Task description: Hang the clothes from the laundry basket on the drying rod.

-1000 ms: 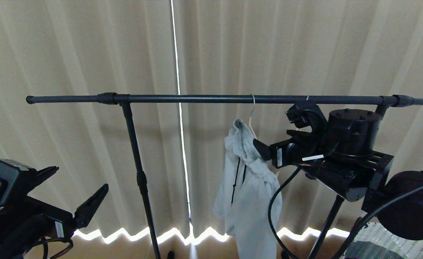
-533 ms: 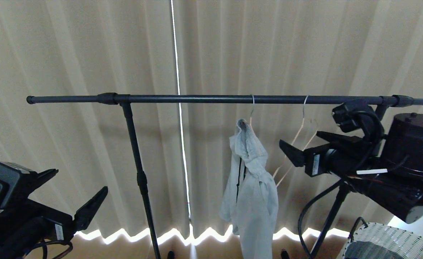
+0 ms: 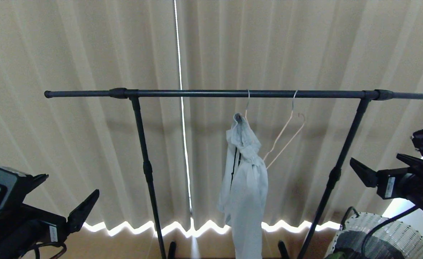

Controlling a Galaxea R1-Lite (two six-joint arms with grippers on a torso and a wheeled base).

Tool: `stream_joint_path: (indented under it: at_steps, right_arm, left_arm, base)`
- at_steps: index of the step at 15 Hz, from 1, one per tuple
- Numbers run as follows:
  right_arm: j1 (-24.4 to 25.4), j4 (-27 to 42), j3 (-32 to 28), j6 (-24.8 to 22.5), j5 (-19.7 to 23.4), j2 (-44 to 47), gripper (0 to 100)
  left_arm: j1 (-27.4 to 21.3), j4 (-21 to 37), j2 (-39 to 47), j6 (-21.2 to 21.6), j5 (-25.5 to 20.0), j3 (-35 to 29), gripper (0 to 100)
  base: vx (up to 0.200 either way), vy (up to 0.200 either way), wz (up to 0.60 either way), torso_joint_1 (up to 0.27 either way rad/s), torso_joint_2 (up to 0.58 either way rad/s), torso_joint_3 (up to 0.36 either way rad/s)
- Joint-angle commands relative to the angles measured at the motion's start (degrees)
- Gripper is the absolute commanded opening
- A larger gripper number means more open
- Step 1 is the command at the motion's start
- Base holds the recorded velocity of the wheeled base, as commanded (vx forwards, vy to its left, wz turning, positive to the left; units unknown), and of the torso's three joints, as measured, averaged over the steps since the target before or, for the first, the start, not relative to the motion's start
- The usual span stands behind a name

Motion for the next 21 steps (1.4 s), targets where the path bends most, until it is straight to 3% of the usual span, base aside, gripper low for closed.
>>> stream_joint_path:
  at_steps: [1, 7, 21]
  right_arm:
    - [-2.31, -0.36, 4.63, -0.37, 0.09, -2.64, 100]
    - [-2.31, -0.71, 8.76, 0.16, 0.27, -1.94, 100]
    - [-2.31, -0.71, 10.07, -2.04, 0.27, 0.87, 100]
  left_arm:
    - [0.31, -0.05, 0.16, 0.14, 0.03, 0.47, 100]
    - [0.75, 0.04, 1.22, 0.4, -0.15, 0.47, 100]
    - [0.84, -0.13, 5.17, 0.4, -0.23, -0.06, 100]
  base:
    - [-0.2, 0.0, 0.0, 0.007, -0.01, -0.002]
    - [-0.2, 0.0, 0.0, 0.004, 0.0, 0.0]
    - [0.0, 0.0, 0.0, -0.015, 0.03, 0.017]
